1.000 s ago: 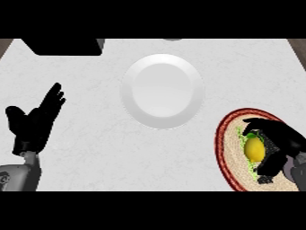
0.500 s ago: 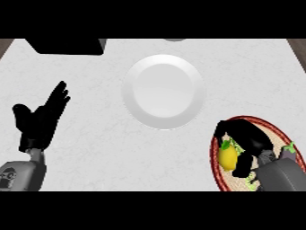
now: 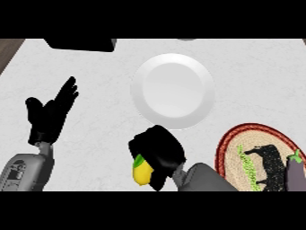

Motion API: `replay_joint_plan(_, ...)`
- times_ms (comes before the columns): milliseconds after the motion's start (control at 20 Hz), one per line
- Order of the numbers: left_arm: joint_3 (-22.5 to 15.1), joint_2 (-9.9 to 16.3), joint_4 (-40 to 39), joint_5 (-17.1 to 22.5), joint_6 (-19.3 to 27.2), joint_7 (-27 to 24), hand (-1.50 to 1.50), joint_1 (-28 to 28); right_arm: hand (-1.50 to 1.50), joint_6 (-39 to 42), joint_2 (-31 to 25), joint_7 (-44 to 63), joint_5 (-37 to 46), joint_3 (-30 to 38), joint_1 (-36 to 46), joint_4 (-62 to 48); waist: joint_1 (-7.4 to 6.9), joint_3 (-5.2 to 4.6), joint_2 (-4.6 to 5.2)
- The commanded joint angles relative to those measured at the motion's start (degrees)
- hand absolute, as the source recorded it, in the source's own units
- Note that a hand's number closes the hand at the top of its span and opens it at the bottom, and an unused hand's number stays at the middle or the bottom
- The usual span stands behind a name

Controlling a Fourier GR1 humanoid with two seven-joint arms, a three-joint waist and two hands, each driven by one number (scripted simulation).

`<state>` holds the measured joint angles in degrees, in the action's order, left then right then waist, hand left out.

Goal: Pick the lemon from the placemat and place it in the plate

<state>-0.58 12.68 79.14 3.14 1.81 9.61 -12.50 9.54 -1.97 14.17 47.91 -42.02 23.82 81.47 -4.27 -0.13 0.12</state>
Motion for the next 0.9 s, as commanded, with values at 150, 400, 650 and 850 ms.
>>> replay_joint_plan(150, 1.72, 0.53, -1.89, 0.15, 0.41, -1.14, 0.00, -0.12, 1.50, -22.31, 1.92, 14.51, 6.02, -7.63, 8.42, 6.08, 1.59, 0.10, -0.29)
replay_joint_plan(400, 0.96, 0.10, -0.47, 0.05, 0.23, 0.34, 0.00, -0.20, 1.50, -31.06, 1.95, 29.49, 10.03, -9.12, 15.95, 3.68, 2.02, 0.11, -0.24)
replay_joint_plan(650, 3.20, 1.03, -3.74, 0.54, -0.15, 0.11, 0.00, -3.15, 1.50, -39.00, 1.96, 35.69, 4.44, -8.37, 21.11, -2.89, 2.81, 0.10, 0.09)
replay_joint_plan(850, 4.22, 2.00, 0.43, 2.01, -1.93, -0.26, 0.00, 1.82, 1.50, -40.73, 1.96, 31.92, 1.11, -2.98, 21.09, -6.50, 3.35, 0.14, -0.08)
